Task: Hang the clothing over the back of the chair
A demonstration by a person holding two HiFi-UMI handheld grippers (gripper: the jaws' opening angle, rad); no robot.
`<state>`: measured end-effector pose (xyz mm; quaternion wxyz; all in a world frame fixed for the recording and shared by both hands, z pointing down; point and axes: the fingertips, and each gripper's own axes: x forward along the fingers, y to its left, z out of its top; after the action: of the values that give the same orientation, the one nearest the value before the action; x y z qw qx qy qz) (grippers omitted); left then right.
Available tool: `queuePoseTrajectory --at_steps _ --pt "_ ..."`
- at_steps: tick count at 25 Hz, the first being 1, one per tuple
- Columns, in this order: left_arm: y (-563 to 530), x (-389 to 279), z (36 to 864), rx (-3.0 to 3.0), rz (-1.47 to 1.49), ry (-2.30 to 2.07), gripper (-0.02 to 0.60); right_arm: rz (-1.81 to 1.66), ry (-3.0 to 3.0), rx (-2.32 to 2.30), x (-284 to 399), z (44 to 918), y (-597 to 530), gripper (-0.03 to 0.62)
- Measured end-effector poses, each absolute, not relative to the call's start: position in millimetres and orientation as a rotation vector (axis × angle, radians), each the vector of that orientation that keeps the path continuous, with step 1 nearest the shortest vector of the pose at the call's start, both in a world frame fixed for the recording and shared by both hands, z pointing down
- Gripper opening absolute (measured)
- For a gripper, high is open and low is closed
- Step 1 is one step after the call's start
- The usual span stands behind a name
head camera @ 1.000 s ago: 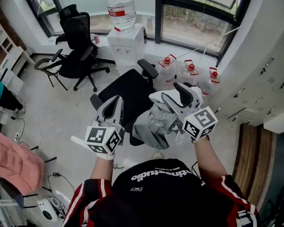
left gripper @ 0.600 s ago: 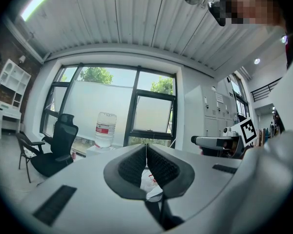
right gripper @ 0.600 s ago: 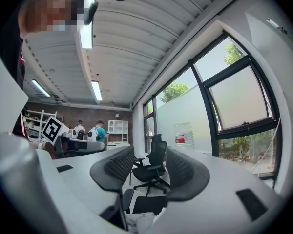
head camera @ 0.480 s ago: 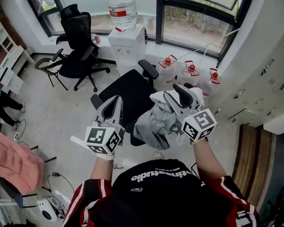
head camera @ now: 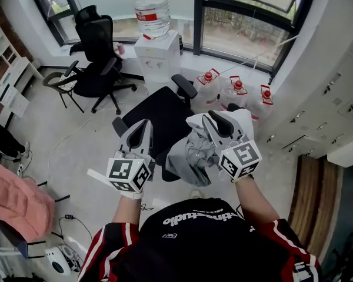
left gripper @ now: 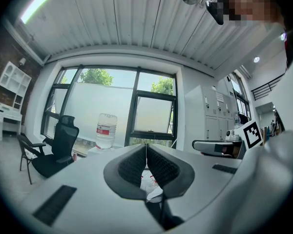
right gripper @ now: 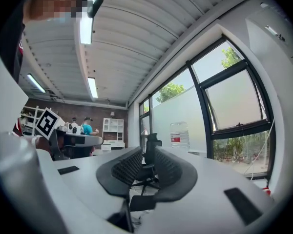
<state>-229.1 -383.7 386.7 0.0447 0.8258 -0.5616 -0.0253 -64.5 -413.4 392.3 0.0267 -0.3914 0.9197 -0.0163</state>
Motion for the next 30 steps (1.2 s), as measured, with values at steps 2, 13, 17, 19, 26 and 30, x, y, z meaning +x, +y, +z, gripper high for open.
queuePoseTrajectory --at_steps 2,13,17,19,26,30 --pt "-383 -230 386 2.525 -0.072 -1.715 0.025 -0.045 2.837 -1.217 -65 392 -414 0.075" --pt "-383 -228 383 2.527 -0.065 -1.726 0.025 -0.055 2.808 -1.233 -61 394 -419 0.015" --pt "-384 -228 385 2.524 -0.064 -1.733 0.025 -0.061 2.804 -1.252 -61 402 -423 0.014" --pt "-384 -228 385 2.523 -0.061 -1.735 0.025 -0.049 2.806 -1.260 -60 403 -423 0.012" --pt "-385 -227 388 2.516 -0.059 -1.737 0.025 0.025 2.819 -1.278 -62 405 -421 0.008" --pt "-386 -224 389 2.520 -0.062 -1.728 0.025 0.053 2.819 -1.280 -62 406 -420 0.008"
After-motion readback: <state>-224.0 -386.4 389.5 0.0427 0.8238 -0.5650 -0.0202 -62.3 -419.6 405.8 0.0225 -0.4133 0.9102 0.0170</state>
